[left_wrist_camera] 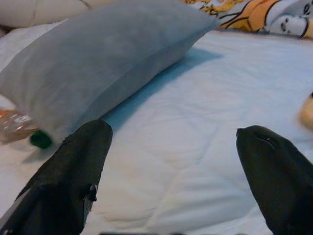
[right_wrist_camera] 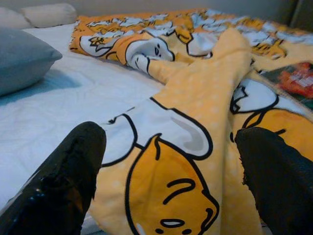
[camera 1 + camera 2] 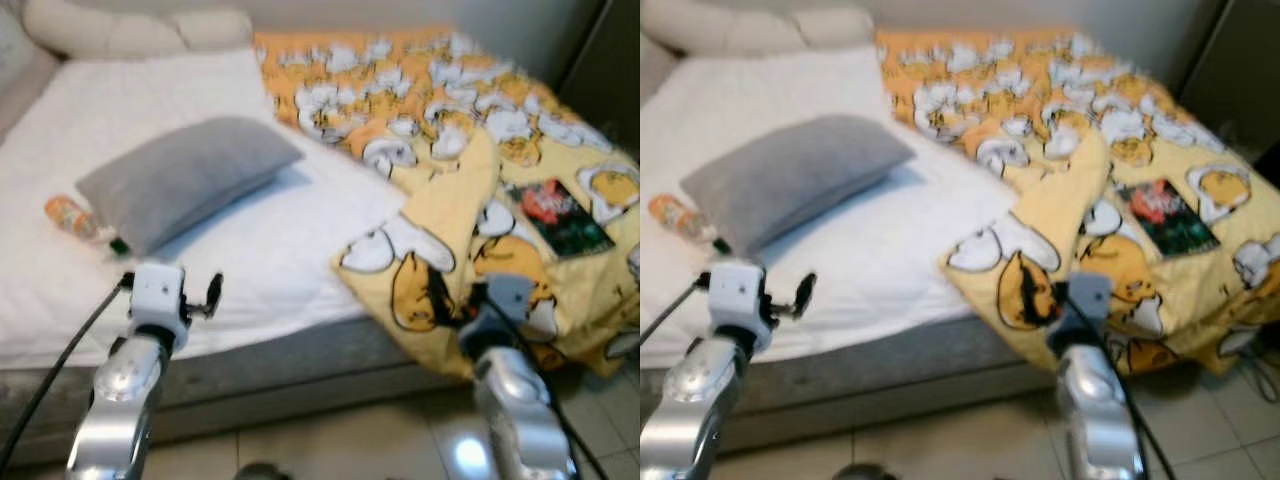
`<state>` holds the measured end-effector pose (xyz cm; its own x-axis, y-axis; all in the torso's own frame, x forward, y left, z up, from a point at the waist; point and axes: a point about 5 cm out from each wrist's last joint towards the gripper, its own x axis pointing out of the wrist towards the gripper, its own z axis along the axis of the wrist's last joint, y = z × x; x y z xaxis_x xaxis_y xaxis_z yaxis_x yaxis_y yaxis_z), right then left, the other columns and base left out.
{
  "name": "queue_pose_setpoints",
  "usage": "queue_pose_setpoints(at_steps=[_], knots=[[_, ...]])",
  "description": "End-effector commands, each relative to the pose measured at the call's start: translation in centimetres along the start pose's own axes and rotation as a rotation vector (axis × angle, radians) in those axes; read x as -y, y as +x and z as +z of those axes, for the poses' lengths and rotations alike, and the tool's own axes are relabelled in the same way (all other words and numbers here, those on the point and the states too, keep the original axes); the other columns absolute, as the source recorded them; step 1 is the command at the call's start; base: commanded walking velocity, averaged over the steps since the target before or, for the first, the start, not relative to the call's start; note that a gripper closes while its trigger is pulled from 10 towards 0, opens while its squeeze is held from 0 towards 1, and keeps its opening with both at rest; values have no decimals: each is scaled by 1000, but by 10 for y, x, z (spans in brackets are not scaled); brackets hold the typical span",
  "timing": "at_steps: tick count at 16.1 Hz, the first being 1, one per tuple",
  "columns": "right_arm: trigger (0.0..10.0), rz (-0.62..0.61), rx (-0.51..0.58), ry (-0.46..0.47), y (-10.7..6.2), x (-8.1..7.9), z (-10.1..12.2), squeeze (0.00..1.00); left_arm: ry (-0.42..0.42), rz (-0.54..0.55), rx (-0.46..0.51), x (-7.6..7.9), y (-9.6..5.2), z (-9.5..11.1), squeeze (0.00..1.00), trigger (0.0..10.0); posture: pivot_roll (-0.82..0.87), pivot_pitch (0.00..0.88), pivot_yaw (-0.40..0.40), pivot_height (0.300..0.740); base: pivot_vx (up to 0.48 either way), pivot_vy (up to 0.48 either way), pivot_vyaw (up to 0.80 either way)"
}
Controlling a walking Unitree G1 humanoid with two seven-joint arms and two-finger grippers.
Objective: Clean up the room
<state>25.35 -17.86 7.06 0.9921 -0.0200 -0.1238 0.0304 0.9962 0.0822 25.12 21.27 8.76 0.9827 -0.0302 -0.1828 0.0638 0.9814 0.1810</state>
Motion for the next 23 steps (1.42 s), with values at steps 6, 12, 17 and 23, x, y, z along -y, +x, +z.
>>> queue_pose_setpoints(at_steps=[6, 12, 17, 23], knots=[[0, 98, 50, 25, 7, -2, 16, 0, -29, -8, 36, 6, 7, 9, 0, 0, 60, 0, -22, 740, 0, 461, 0], [0, 110, 71, 11, 16, 1, 23, 0, -34, -5, 63, 9, 17, 15, 0, 0, 63, 0, -30, 740, 0, 472, 0], [10000, 123, 92, -10, 21, -9, 24, 0, -30, -11, 58, 4, 23, 19, 0, 10000, 76, 0, -27, 740, 0, 153, 0], [10000, 88, 65, 18, 23, -6, 23, 1000, -21, -30, 55, 6, 22, 20, 1000, 10000, 86, 0, -28, 740, 0, 0, 0]])
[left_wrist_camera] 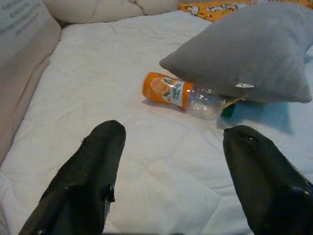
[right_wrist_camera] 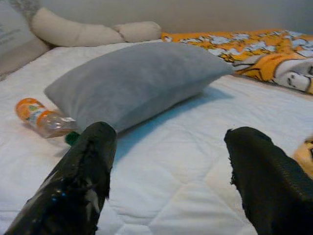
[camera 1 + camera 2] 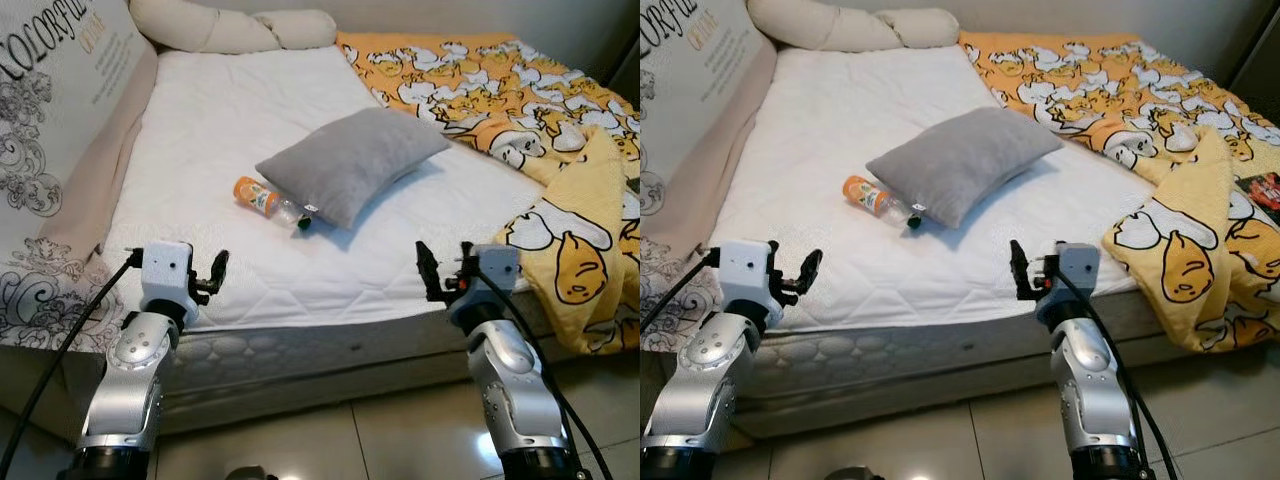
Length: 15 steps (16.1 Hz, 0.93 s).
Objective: Clean up the room
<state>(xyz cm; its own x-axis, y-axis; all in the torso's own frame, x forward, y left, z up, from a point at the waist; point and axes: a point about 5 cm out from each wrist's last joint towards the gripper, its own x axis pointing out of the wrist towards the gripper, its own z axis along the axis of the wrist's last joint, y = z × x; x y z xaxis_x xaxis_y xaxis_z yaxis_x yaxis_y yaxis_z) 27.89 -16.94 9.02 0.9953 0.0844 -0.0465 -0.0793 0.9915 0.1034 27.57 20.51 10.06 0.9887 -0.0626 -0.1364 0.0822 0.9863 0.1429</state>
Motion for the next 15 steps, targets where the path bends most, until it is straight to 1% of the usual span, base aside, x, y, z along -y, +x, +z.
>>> queue_pose_setpoints(at_steps=[1, 2, 3, 4, 5, 6, 7, 10, 11, 15], knots=[[10000, -12, -11, -4, 1, 5, 1, 1000, 29, -6, 16, 1, 0, 4, 1000, 10000, 92, 0, -30, 740, 0, 0, 0], [10000, -7, -18, -14, 2, 4, 2, 714, 43, -14, 32, 1, 0, 6, 1000, 10000, 89, 0, -28, 740, 0, 0, 0], [10000, -9, -23, -15, 3, 5, 2, 0, 34, -23, 35, 2, 0, 7, 1000, 10000, 87, 0, -27, 740, 0, 0, 0], [10000, -10, -24, -16, 3, 5, 2, 0, 31, -24, 35, 2, 0, 7, 1000, 10000, 87, 0, -27, 740, 0, 0, 0], [10000, 28, -24, -68, 6, 2, 5, 0, 29, -32, 33, 5, 0, 7, 1000, 10000, 86, 0, -25, 740, 307, 0, 0], [10000, 40, -26, -80, 6, 1, 6, 0, 28, -34, 32, 5, 1, 7, 1000, 10000, 85, 0, -24, 740, 307, 0, 0], [10000, 67, -29, -95, 7, -3, 6, 0, 25, -38, 33, 4, 1, 7, 1000, 10000, 85, 0, -23, 740, 364, 0, 800], [10000, 73, -35, -101, 8, -5, 6, 0, 21, -30, 30, 3, 2, 7, 1000, 10000, 88, 0, -24, 740, 374, 0, 800], [10000, 100, -47, -124, 10, -8, 7, 0, 23, -34, 28, 3, 3, 7, 1000, 10000, 88, 0, -24, 740, 375, 0, 800], [10000, 124, -64, -153, 11, -10, 7, 0, 26, -39, 27, 3, 4, 8, 1000, 10000, 91, 0, -23, 740, 374, 0, 800]])
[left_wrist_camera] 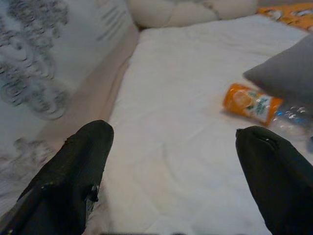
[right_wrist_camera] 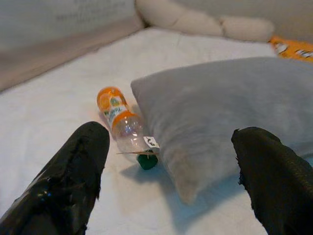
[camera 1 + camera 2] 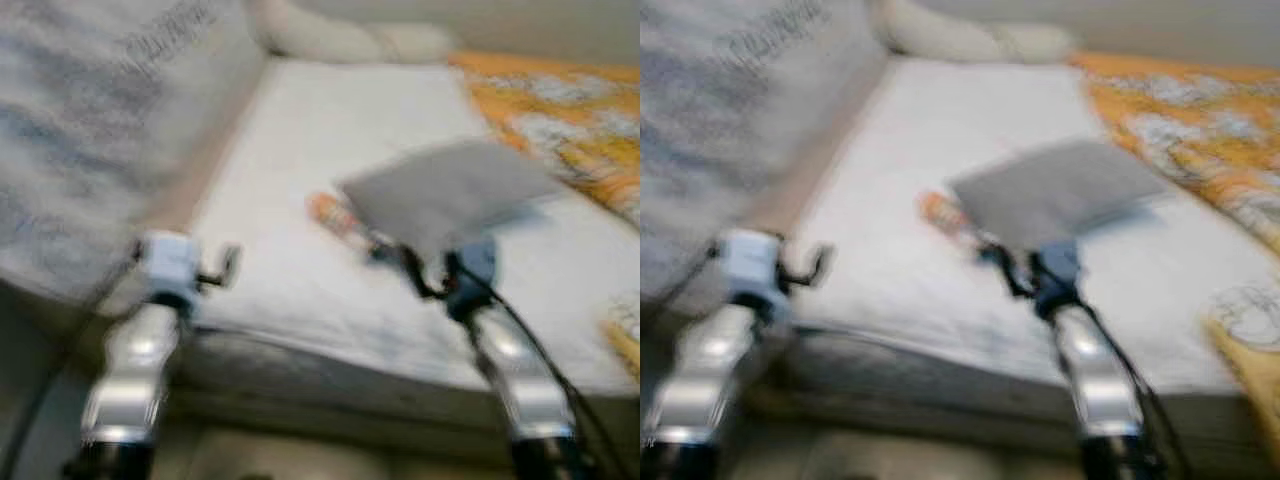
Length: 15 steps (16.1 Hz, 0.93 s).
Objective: Clean up the room
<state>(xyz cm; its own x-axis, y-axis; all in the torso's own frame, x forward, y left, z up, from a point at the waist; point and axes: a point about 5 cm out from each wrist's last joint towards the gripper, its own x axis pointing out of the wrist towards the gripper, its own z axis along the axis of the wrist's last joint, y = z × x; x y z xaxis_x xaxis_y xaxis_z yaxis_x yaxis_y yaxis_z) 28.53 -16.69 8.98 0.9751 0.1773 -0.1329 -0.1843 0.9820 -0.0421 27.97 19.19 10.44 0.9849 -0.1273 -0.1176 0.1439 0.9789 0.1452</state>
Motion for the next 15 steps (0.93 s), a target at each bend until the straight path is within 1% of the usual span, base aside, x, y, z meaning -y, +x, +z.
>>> queue_pose_setpoints(at_steps=[1, 2, 3, 4, 6, 7, 9, 10, 11, 12, 13, 14, 15], knots=[[10000, 32, 23, -8, 4, -7, 8, 0, 17, 22, -2, -9, -1, 2, 1000, 10000, 91, 0, -23, 740, 375, 0, 800], [10000, 34, 22, -21, 4, -7, 8, 0, 18, 21, -2, -9, -1, 2, 1000, 10000, 92, 0, -23, 740, 371, 0, 481], [10000, 19, 23, 8, 5, -6, 9, 0, 23, 17, -3, -8, -1, 2, 1000, 10000, 92, 0, -23, 740, 364, 0, 0], [10000, 16, 22, 12, 5, -5, 9, 0, 28, 8, -3, -8, -1, 2, 1000, 10000, 92, 0, -23, 740, 360, 0, 0], [10000, 18, 23, -21, 5, -4, 11, 0, 47, -25, -5, -2, -1, 3, 1000, 10000, 93, 0, -24, 740, 336, 0, 0], [10000, 13, 24, -23, 4, -3, 10, 0, 63, -41, -8, 1, -1, 4, 1000, 10000, 94, 0, -23, 740, 277, 0, 0], [10000, 4, 21, -27, -2, -1, 10, 0, 84, -62, 1, 5, -7, 8, 1000, 10000, 103, 0, -25, 740, 0, 0, 0], [10000, 4, 16, -45, -10, -2, 9, 0, 92, -58, 6, 6, -15, 10, 992, 10000, 106, 0, -28, 740, 0, 0, 0], [10000, 0, 13, -27, -16, -3, 8, 0, 91, -54, 11, 4, -20, 11, 957, 10000, 108, 0, -30, 740, 0, 0, 0], [10000, -7, 4, 6, -19, -3, 5, 0, 75, -30, 14, 0, -24, 12, 949, 10000, 108, 0, -29, 740, 0, 0, 0], [10000, -20, -33, 26, -16, 1, -1, 1000, 64, -17, 10, -2, -26, 13, 933, 10000, 111, 0, -29, 740, 0, 0, 0], [10000, -43, -78, 0, -11, 4, -6, 1000, 79, -29, 0, -2, -26, 12, 925, 10000, 118, 0, -32, 740, 0, 0, 0], [10000, -11, -121, -54, -1, 4, -9, 1000, 117, -71, -19, -1, -25, 12, 925, 10000, 124, 0, -33, 740, 0, 0, 0]])
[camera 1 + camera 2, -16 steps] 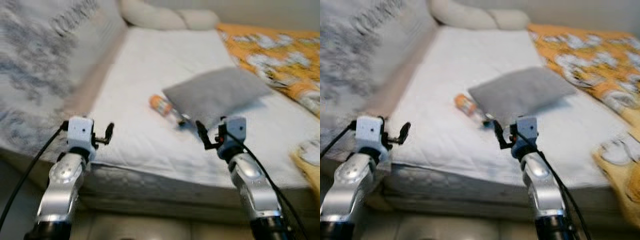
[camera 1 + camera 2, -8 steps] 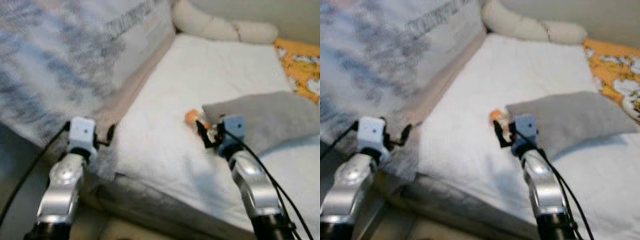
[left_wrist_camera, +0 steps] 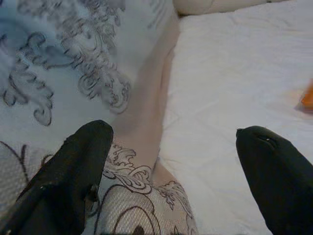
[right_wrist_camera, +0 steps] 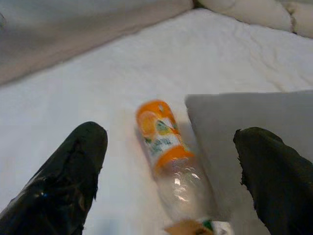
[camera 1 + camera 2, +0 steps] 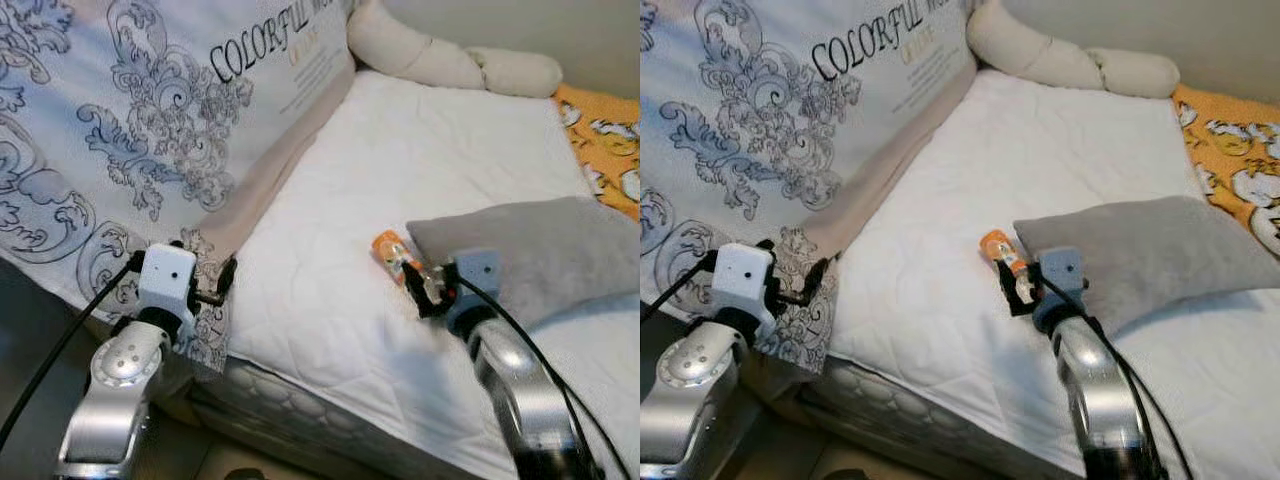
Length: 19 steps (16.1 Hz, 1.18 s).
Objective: Clean up the room
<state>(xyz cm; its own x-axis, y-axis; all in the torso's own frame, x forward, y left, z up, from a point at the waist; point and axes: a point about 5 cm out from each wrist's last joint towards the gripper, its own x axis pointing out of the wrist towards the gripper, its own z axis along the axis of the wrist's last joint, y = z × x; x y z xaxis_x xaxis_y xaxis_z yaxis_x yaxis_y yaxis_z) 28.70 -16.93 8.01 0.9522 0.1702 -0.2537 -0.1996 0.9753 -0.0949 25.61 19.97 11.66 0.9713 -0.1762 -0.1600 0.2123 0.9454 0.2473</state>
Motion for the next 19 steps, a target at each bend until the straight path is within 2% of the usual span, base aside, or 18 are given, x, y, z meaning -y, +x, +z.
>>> queue_pose_setpoints(at_steps=[1, 3, 4, 5, 7, 8, 9, 12, 15, 19], knots=[[10000, 27, -41, -60, 11, 2, 2, 1000, 25, -63, -3, 4, 2, 6, 929, 10000, 142, 0, -35, 740, 0, 0, 0], [10000, 79, -120, -124, 35, 6, 3, 1000, 48, -145, -28, 3, -1, 8, 929, 10000, 158, 0, -27, 740, 0, 0, 0], [10000, 115, -159, -111, 44, 7, 2, 1000, 47, -190, -36, 3, -4, 8, 929, 10000, 159, 0, -15, 740, 0, 0, 0], [10000, 148, -198, -87, 51, 8, 1, 1000, 50, -241, -47, 3, -9, 9, 933, 10000, 169, 0, -7, 740, 0, 0, 0], [10000, 166, -275, -137, 59, 13, -3, 1000, 86, -326, -72, 1, -15, 12, 937, 10000, 195, 0, 10, 740, 0, 0, 0], [10000, 152, -292, -169, 60, 16, -3, 0, 102, -348, -79, 0, -16, 13, 937, 10000, 205, 0, 13, 740, 0, 0, 0], [10000, 127, -311, -207, 62, 22, -2, 0, 125, -384, -92, -1, -19, 16, 937, 10000, 229, 0, 21, 740, 0, 0, 0], [10000, 50, -323, -232, 64, 33, 1, 0, 168, -436, -124, -6, -29, 21, 937, 10000, 271, 0, 46, 740, 0, 0, 0], [10000, 27, -402, -239, 57, 39, -15, 0, 181, -511, -174, -5, -45, 22, 937, 10000, 305, 0, 64, 740, 0, 0, 0], [10000, -61, -441, -210, 49, 54, -28, 0, 178, -565, -166, -1, -52, 32, 941, 10000, 342, 0, 70, 740, 0, 0, 0]])
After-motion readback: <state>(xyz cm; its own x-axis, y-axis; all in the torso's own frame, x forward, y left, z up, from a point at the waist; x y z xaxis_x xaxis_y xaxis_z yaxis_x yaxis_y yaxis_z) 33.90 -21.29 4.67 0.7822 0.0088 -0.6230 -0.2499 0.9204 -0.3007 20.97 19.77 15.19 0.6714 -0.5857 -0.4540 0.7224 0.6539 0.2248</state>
